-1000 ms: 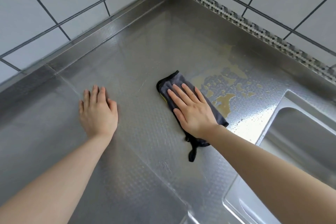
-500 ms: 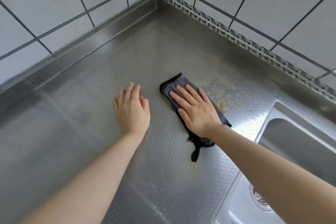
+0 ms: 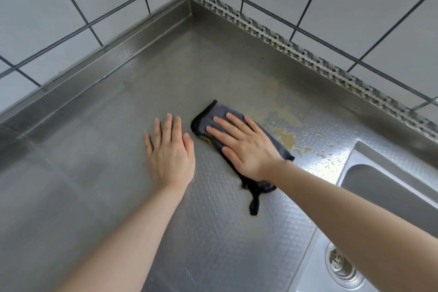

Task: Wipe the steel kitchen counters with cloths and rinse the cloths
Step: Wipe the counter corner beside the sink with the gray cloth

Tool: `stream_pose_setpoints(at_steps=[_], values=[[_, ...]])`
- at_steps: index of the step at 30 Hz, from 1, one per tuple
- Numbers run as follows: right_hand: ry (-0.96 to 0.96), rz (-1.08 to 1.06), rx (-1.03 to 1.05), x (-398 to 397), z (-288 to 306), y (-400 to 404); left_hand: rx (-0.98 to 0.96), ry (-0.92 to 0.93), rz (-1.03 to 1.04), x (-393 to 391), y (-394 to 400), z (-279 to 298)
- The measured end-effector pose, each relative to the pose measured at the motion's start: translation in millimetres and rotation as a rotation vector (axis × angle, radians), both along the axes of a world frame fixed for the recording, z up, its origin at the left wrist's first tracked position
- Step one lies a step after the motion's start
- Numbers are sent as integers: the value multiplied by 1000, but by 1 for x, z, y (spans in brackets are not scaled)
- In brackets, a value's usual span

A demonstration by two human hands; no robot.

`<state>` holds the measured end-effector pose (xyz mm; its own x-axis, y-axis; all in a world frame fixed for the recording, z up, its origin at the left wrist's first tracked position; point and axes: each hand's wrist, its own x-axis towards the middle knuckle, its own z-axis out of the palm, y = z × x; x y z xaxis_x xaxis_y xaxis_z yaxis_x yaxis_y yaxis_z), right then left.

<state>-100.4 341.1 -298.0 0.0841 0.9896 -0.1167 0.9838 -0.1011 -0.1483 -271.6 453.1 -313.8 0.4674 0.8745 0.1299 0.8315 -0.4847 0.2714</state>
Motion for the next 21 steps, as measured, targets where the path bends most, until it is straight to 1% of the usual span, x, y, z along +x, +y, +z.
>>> stream_pose_setpoints(at_steps=[2,4,6,7,8,11,13,14,17,21], values=[[-3,-105,10,19,-2,18,-1,16,-7,1,0,-1],[-7,-276,22,30,-4,31,-4,27,-3,2,0,0],[2,-442,40,25,-6,36,-4,44,-5,3,0,0],[3,-468,55,16,-6,34,-3,53,-7,4,-1,0],[1,-438,71,6,-7,30,-4,61,-7,4,0,0],[25,-192,62,-13,-6,18,-7,81,-3,4,0,1],[39,-90,47,-1,-5,27,-4,93,-4,4,0,1],[31,-76,45,8,-6,36,-2,97,-9,4,0,1],[3,-168,76,40,-8,69,8,92,-9,3,0,0],[13,-478,111,77,-14,98,17,97,-4,3,1,-2]])
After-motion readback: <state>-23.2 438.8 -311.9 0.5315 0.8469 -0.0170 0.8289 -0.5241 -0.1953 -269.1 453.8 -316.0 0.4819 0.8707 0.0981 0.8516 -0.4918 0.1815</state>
